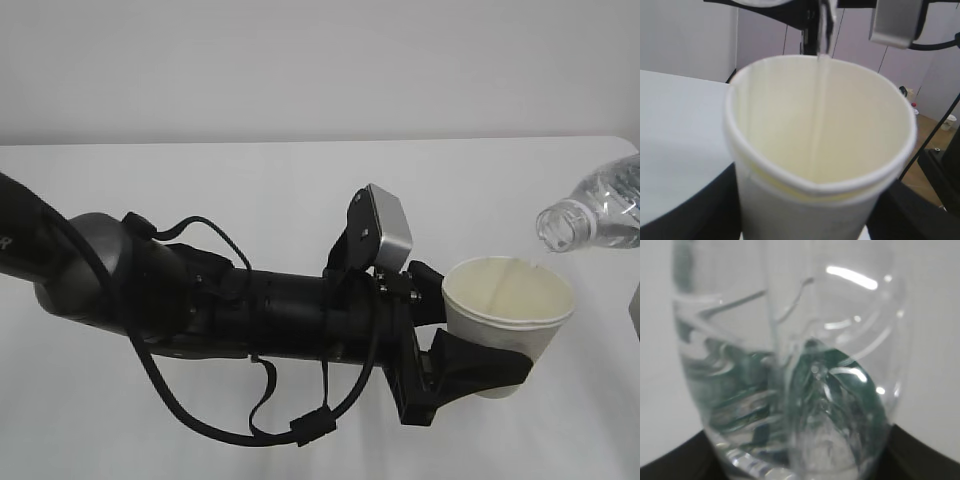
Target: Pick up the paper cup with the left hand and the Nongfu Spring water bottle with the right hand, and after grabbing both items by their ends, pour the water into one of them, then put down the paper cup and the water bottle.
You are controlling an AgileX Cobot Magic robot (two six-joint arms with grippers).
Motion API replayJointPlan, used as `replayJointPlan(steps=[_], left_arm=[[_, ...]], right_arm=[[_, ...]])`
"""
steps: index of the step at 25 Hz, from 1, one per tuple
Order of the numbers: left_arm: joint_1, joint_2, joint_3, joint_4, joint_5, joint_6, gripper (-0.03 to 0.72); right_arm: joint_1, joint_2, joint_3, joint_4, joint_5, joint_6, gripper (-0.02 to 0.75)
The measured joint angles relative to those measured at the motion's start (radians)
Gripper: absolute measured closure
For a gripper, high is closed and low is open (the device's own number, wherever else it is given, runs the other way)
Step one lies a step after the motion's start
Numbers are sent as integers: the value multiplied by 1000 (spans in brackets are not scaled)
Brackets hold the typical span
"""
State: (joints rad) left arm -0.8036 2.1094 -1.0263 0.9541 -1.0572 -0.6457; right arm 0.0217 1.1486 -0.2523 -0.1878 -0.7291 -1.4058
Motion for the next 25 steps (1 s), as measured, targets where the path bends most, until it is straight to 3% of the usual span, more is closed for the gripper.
replayJointPlan(steps=[25], left_arm=[[0,0,0,0,-9,0,207]], right_arm=[[0,0,0,-2,-2,-4,291]])
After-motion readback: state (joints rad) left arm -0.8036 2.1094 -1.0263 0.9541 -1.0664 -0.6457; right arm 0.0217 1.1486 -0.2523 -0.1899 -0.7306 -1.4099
